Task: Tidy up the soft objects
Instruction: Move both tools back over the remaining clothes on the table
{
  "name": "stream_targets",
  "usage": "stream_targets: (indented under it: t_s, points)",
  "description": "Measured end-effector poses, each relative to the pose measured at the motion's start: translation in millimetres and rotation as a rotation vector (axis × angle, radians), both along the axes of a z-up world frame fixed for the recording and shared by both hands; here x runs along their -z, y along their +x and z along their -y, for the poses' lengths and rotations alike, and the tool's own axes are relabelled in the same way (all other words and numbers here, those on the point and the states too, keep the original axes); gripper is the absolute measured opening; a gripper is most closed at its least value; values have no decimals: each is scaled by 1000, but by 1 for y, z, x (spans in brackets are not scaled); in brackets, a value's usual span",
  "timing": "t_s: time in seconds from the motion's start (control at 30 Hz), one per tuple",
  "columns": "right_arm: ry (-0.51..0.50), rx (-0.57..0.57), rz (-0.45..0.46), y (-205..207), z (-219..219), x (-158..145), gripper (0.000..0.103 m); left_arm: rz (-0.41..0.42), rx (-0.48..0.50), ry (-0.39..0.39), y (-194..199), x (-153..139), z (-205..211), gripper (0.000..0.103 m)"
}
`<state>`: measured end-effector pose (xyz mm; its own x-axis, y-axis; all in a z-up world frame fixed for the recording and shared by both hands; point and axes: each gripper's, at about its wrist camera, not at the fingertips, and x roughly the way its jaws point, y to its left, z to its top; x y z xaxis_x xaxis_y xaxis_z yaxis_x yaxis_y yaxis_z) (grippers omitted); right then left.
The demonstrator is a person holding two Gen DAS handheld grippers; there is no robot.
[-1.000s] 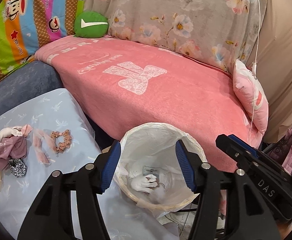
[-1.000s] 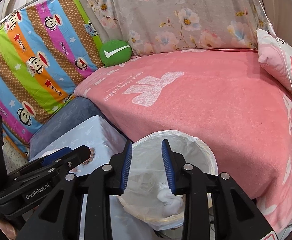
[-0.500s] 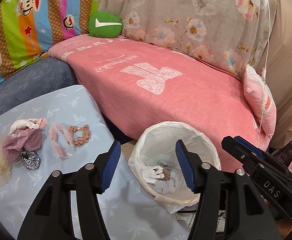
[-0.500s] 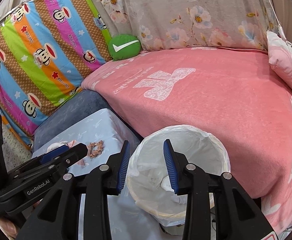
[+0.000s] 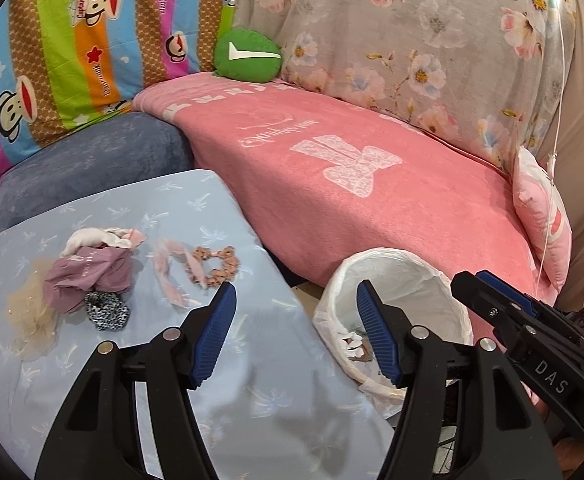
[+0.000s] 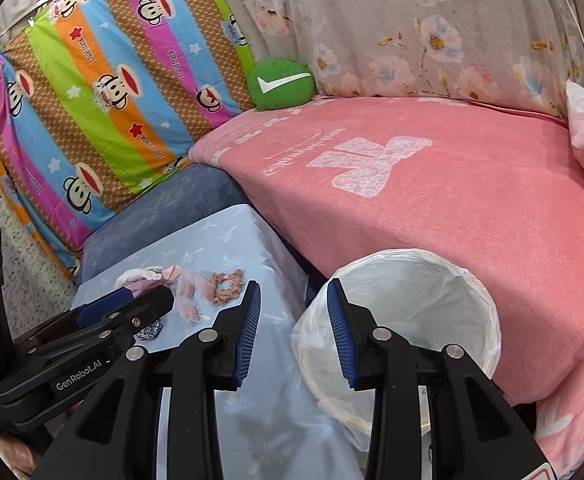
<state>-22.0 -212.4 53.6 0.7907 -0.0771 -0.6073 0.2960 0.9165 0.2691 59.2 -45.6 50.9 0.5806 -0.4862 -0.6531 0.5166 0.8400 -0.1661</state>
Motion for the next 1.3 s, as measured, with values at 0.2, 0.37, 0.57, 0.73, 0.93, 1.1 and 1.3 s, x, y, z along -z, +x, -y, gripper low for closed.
stream_targets:
  t_s: [0.2,0.37,0.57,0.73,0.93,1.1,1.3]
  points:
    - [-4,-42,-6,11,-25,2,34,-5,-50,6,6,4,-24,61]
    - [-14,-74,-12,18,-45,1,34,-14,-107,3,12,8,-51,68]
    - [-14,-119,-3,27,-73,-1,44,-33,-185,4,20,14,-87,78]
    - [25,-187,-10,42,-100,2,45,-30,-256,13,25,18,-123,81]
    - [53,-245,-28,64,-134,12,46,-30,-341,8,32,20,-166,86]
    - [65,-280,-49,83,-157,22,46,-42,-415,12,43,30,-199,88]
    - [88,-315,-79,108,-179,39,46,-73,-464,3,62,44,-228,88]
